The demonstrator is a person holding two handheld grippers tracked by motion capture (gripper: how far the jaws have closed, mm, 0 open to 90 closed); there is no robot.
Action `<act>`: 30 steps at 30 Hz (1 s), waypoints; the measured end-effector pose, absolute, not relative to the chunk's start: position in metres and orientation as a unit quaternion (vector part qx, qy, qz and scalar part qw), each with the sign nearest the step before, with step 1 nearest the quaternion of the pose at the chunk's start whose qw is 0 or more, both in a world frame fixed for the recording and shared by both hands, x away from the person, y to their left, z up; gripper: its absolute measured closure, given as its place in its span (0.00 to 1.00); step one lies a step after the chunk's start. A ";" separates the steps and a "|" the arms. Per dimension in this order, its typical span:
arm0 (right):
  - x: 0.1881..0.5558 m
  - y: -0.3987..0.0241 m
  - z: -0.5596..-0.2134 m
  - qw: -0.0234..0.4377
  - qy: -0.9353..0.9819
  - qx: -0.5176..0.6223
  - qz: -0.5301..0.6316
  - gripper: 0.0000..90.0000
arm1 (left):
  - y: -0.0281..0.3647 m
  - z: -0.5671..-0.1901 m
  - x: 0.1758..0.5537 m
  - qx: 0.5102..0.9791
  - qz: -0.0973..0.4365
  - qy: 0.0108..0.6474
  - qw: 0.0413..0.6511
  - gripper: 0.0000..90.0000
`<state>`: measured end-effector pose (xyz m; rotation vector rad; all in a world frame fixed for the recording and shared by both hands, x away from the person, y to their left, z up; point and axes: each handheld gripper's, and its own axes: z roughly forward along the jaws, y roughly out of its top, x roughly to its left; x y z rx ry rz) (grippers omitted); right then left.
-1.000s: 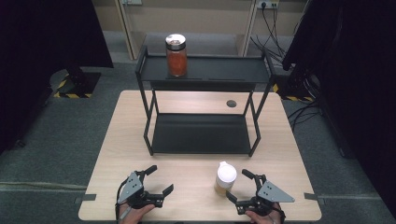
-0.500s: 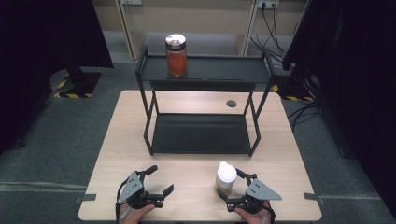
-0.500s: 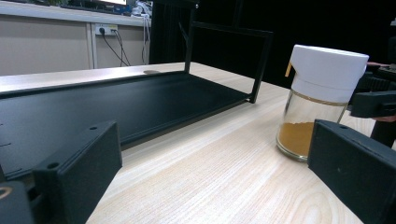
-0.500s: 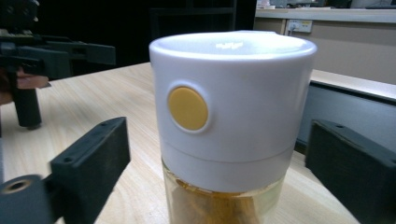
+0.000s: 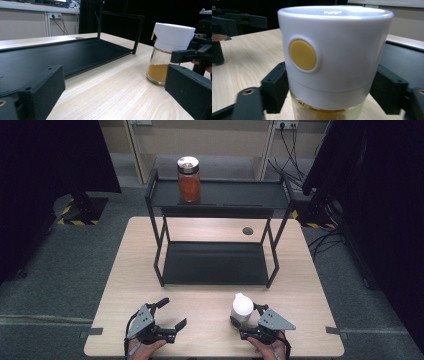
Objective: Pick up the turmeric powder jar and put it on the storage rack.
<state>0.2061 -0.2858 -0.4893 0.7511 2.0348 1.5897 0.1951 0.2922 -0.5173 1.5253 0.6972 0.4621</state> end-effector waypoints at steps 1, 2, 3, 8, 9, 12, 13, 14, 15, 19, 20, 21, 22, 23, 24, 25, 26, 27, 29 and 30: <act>0.206 -0.285 -0.489 0.224 0.738 0.273 0.575 0.30 | 0.292 -0.517 0.195 0.670 0.202 0.307 0.645 0.02; 0.206 -0.285 -0.489 0.224 0.738 0.273 0.575 0.30 | 0.292 -0.517 0.195 0.670 0.202 0.307 0.645 0.02; 0.208 -0.286 -0.489 0.220 0.740 0.271 0.575 0.33 | 0.292 -0.517 0.195 0.671 0.202 0.307 0.644 0.02; 0.208 -0.285 -0.487 0.220 0.742 0.270 0.572 0.34 | 0.292 -0.517 0.195 0.670 0.201 0.308 0.645 0.02; 0.208 -0.284 -0.487 0.220 0.743 0.270 0.572 0.34 | 0.292 -0.517 0.195 0.670 0.202 0.308 0.644 0.02; 0.206 -0.284 -0.485 0.227 0.745 0.265 0.568 0.34 | 0.292 -0.517 0.196 0.671 0.200 0.307 0.644 0.02; 0.205 -0.284 -0.485 0.229 0.744 0.264 0.569 0.34 | 0.292 -0.517 0.196 0.671 0.200 0.307 0.644 0.02; 0.205 -0.285 -0.485 0.229 0.741 0.264 0.573 0.34 | 0.292 -0.517 0.196 0.671 0.200 0.307 0.644 0.02; 0.205 -0.286 -0.485 0.228 0.738 0.264 0.578 0.34 | 0.292 -0.517 0.196 0.671 0.201 0.307 0.644 0.02; 0.204 -0.288 -0.481 0.229 0.737 0.257 0.581 0.34 | 0.292 -0.518 0.196 0.671 0.201 0.308 0.644 0.02; 0.204 -0.289 -0.480 0.228 0.738 0.257 0.581 0.34 | 0.292 -0.518 0.196 0.671 0.200 0.308 0.644 0.02; 0.204 -0.289 -0.479 0.228 0.738 0.257 0.581 0.34 | 0.292 -0.518 0.196 0.671 0.200 0.308 0.644 0.02; 0.204 -0.289 -0.478 0.228 0.739 0.258 0.580 0.34 | 0.292 -0.518 0.196 0.671 0.200 0.308 0.644 0.02; 0.204 -0.289 -0.476 0.227 0.740 0.258 0.578 0.34 | 0.292 -0.518 0.196 0.671 0.200 0.308 0.644 0.02; 0.205 -0.290 -0.475 0.227 0.740 0.258 0.578 0.34 | 0.292 -0.518 0.196 0.671 0.200 0.308 0.644 0.02; 0.205 -0.290 -0.473 0.226 0.740 0.258 0.579 0.34 | 0.292 -0.518 0.196 0.670 0.199 0.309 0.644 0.02; 0.205 -0.290 -0.472 0.226 0.739 0.258 0.580 0.34 | 0.292 -0.518 0.197 0.670 0.198 0.310 0.645 0.02; 0.205 -0.291 -0.470 0.226 0.739 0.258 0.580 0.34 | 0.293 -0.518 0.197 0.670 0.198 0.311 0.645 0.02; 0.206 -0.291 -0.466 0.228 0.739 0.256 0.580 0.34 | 0.293 -0.518 0.196 0.669 0.199 0.311 0.645 0.02; 0.207 -0.291 -0.464 0.229 0.739 0.255 0.580 0.34 | 0.293 -0.518 0.196 0.669 0.200 0.310 0.645 0.02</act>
